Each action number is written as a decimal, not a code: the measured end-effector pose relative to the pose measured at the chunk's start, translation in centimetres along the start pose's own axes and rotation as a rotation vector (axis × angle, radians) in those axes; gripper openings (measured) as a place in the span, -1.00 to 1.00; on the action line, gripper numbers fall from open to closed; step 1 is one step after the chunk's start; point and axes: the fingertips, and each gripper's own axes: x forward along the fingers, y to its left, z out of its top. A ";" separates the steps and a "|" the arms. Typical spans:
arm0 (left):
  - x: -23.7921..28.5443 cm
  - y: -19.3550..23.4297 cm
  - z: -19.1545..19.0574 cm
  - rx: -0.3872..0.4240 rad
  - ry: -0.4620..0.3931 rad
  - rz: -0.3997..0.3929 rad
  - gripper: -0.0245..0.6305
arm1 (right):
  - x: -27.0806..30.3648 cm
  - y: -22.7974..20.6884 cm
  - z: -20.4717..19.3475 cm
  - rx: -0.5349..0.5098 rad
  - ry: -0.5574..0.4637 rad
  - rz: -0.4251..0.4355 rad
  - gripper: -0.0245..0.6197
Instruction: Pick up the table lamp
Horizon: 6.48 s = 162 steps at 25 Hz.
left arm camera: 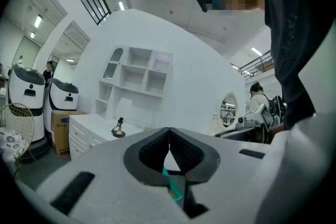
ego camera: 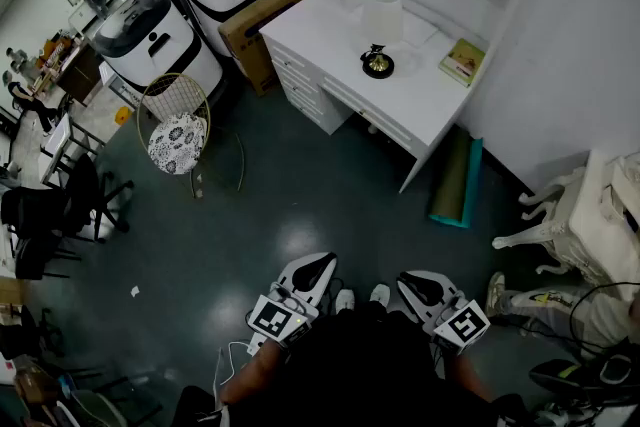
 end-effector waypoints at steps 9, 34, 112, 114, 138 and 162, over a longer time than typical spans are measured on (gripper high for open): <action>3.0 -2.3 2.4 0.043 -0.104 0.001 -0.87 | -2.5 -3.2 0.7 0.017 -0.073 0.018 -0.75; 9.6 3.4 1.3 0.053 -0.026 0.031 -0.87 | 2.9 -8.2 0.6 0.061 -0.030 0.083 -0.75; 44.2 35.5 1.5 -0.009 0.092 0.100 -0.87 | 33.2 -56.9 5.8 -0.034 0.093 -0.082 -0.80; 45.0 35.8 0.7 -0.012 0.093 0.080 -0.87 | 33.9 -58.1 4.7 -0.034 0.097 -0.113 -0.80; 44.9 42.3 -6.1 -0.027 0.069 0.183 -0.87 | 39.7 -64.0 -2.5 -0.071 0.129 -0.223 -0.79; 45.8 43.2 -7.8 -0.056 0.079 0.176 -0.87 | 43.3 -66.9 -2.6 -0.118 0.125 -0.303 -0.50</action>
